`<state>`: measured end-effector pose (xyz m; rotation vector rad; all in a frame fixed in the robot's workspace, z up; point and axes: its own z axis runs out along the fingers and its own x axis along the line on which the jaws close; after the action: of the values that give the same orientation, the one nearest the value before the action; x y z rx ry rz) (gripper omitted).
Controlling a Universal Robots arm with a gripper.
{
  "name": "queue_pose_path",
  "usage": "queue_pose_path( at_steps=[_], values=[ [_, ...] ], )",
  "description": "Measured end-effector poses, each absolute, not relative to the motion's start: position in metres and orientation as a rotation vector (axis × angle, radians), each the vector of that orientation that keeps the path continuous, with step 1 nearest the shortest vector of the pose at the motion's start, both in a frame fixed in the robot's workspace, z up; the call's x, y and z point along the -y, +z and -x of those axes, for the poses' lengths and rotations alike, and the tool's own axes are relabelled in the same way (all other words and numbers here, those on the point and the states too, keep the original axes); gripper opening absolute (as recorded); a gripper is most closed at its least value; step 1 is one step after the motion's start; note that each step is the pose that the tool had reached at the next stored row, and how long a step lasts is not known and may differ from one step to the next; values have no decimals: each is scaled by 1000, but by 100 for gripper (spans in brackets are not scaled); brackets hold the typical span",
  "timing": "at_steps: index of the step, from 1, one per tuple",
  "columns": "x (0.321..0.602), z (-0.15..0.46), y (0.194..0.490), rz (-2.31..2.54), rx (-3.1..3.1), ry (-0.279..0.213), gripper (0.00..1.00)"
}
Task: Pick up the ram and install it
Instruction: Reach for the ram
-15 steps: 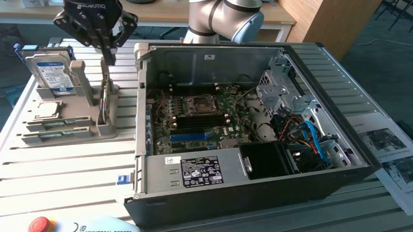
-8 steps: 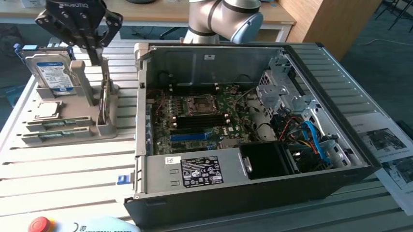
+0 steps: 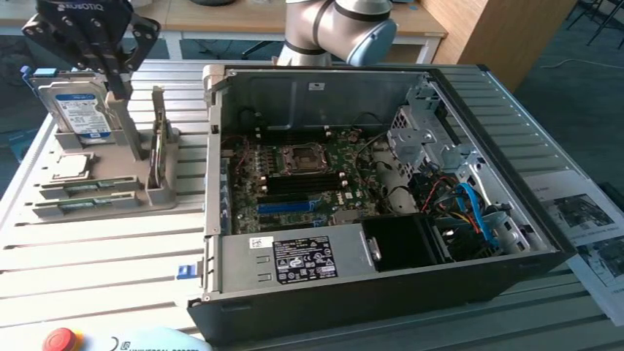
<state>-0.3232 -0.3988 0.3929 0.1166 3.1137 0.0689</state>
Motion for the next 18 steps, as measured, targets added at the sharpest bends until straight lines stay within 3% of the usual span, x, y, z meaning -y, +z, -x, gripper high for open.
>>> queue_pose_path(
  at_steps=[18],
  values=[
    [399,348,393,-117,-3114,69,10]
  ],
)
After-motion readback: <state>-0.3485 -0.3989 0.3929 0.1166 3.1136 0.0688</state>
